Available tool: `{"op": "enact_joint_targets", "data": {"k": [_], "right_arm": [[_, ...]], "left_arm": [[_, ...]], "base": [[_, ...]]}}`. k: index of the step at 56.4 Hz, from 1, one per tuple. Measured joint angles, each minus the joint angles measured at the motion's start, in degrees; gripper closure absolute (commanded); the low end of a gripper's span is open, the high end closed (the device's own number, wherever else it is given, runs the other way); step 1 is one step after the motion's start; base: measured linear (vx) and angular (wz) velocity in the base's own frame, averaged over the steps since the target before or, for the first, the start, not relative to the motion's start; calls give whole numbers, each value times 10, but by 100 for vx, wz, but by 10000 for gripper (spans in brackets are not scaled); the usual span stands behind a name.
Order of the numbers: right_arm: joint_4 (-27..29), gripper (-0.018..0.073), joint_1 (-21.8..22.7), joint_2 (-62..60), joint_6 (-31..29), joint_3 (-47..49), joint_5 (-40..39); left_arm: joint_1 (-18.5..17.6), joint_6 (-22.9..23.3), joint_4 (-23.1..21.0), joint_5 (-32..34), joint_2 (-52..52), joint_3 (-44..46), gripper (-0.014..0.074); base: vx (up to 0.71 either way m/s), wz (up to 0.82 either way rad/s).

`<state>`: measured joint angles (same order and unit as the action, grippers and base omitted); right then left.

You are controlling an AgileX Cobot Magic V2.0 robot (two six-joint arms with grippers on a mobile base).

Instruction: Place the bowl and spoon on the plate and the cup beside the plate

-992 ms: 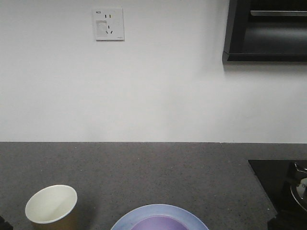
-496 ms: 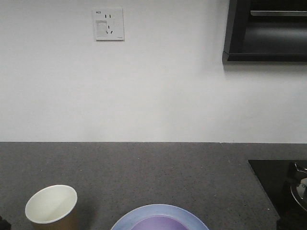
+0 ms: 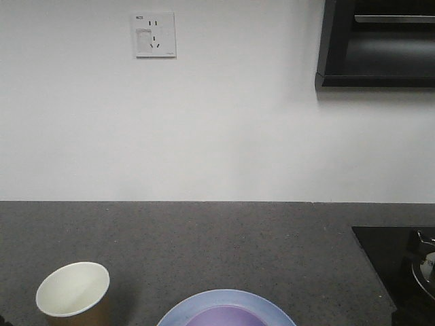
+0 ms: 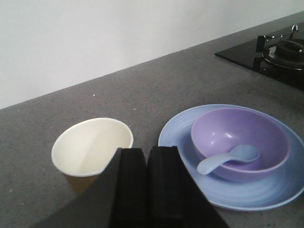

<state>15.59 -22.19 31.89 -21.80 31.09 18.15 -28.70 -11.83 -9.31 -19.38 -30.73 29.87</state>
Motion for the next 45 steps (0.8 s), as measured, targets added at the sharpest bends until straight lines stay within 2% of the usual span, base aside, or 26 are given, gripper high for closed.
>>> {"op": "enact_joint_targets", "data": {"k": [6, 12, 17, 24, 30, 45], "right_arm": [[0, 568, 0, 0, 0, 0, 0], [0, 568, 0, 0, 0, 0, 0], [0, 568, 0, 0, 0, 0, 0], [0, 568, 0, 0, 0, 0, 0], [0, 568, 0, 0, 0, 0, 0], [0, 568, 0, 0, 0, 0, 1]], "left_arm": [[23, 0, 28, 63, 28, -57, 603], [76, 0, 40, 161, 79, -137, 603], [120, 0, 42, 204, 140, -191, 603], [170, 0, 43, 217, 230, -243, 603], [195, 0, 44, 221, 291, -277, 603], [204, 0, 44, 221, 313, -314, 603]], "base": [[0, 0], [0, 0], [0, 0], [0, 0], [0, 0], [0, 0]]}}
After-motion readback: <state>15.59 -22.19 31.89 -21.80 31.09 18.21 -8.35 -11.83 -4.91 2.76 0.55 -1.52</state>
